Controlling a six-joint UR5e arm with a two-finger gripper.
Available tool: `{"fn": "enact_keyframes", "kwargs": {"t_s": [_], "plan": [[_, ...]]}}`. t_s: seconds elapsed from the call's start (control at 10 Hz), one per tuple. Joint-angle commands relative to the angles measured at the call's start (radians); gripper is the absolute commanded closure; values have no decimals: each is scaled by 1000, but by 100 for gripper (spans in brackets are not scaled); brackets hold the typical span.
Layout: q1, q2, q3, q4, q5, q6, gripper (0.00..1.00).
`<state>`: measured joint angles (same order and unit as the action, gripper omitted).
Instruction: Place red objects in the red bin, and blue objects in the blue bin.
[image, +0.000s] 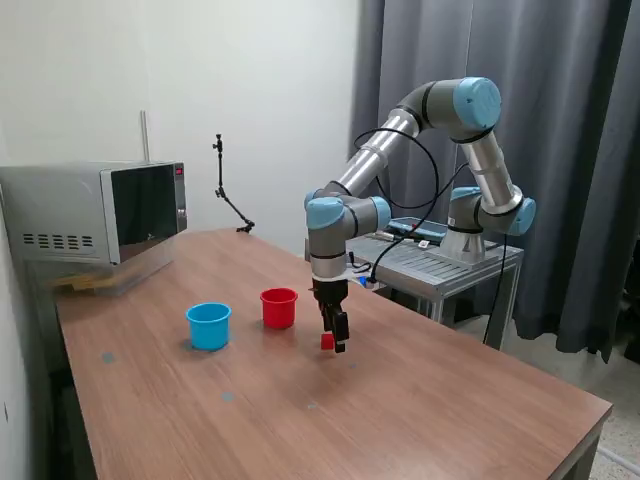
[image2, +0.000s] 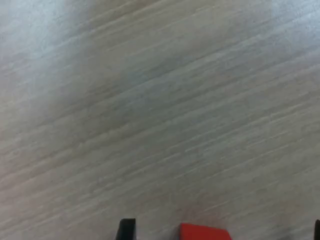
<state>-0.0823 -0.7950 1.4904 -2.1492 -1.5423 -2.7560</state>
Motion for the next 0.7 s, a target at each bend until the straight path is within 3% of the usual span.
{"fn": "enact_keyframes", "kwargs": {"t_s": [0.0, 0.6], "plan": [[-1, -1, 8, 0, 1, 22, 0], [-1, -9, 8, -3, 1, 30, 0]]}}
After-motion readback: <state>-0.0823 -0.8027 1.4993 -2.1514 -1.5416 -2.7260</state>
